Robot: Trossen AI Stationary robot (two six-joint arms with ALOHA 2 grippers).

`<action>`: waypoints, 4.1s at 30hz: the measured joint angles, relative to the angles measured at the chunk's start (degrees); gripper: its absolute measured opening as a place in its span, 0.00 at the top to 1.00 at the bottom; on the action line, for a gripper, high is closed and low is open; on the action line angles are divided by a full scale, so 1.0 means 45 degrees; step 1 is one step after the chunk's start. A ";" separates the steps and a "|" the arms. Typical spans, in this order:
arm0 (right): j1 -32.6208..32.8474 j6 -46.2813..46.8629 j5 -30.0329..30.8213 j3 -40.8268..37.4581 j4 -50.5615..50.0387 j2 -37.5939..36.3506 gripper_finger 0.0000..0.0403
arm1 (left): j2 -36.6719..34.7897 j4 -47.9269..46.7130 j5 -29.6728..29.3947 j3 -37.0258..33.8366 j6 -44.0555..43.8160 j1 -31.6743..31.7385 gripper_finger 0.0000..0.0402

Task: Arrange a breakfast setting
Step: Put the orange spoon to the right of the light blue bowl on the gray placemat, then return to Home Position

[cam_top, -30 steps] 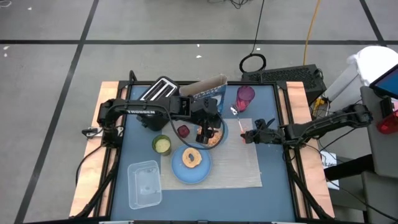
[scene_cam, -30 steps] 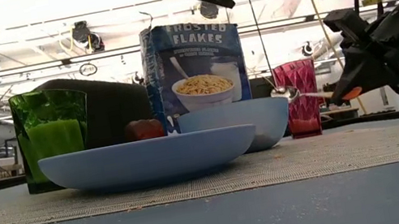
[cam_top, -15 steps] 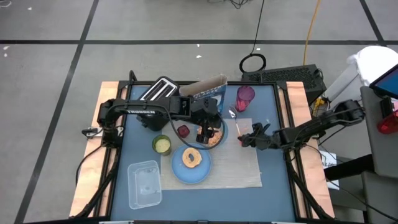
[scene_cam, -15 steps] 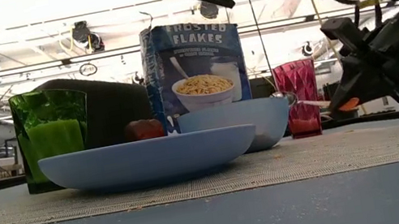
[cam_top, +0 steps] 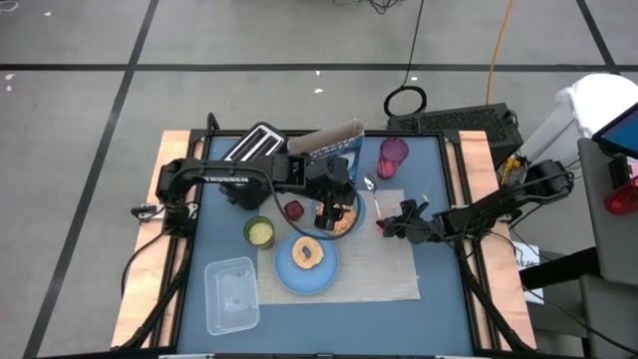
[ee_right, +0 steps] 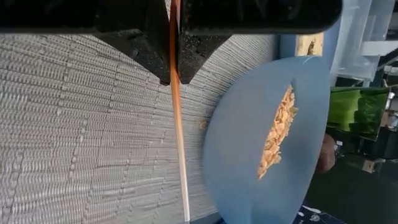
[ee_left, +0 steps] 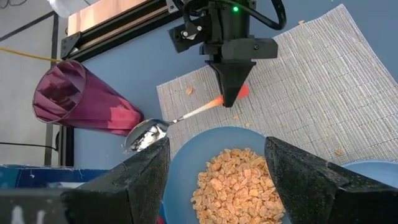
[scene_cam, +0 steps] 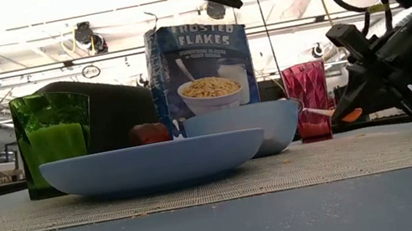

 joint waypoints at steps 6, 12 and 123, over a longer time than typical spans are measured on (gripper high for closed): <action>0.0005 0.0174 0.0121 0.0019 0.0661 0.0750 0.99 | 0.0000 -0.0002 0.0000 0.0000 -0.0002 0.0000 0.33; 0.0000 0.0484 0.0167 0.0015 0.0755 0.0835 0.99 | 0.0000 0.0003 0.0000 0.0000 0.0004 0.0000 0.33; -0.0034 -0.9768 -0.1486 -0.0019 -0.3159 -1.1433 0.99 | -1.8879 0.7167 0.0425 -1.6483 -0.5447 -0.1583 0.33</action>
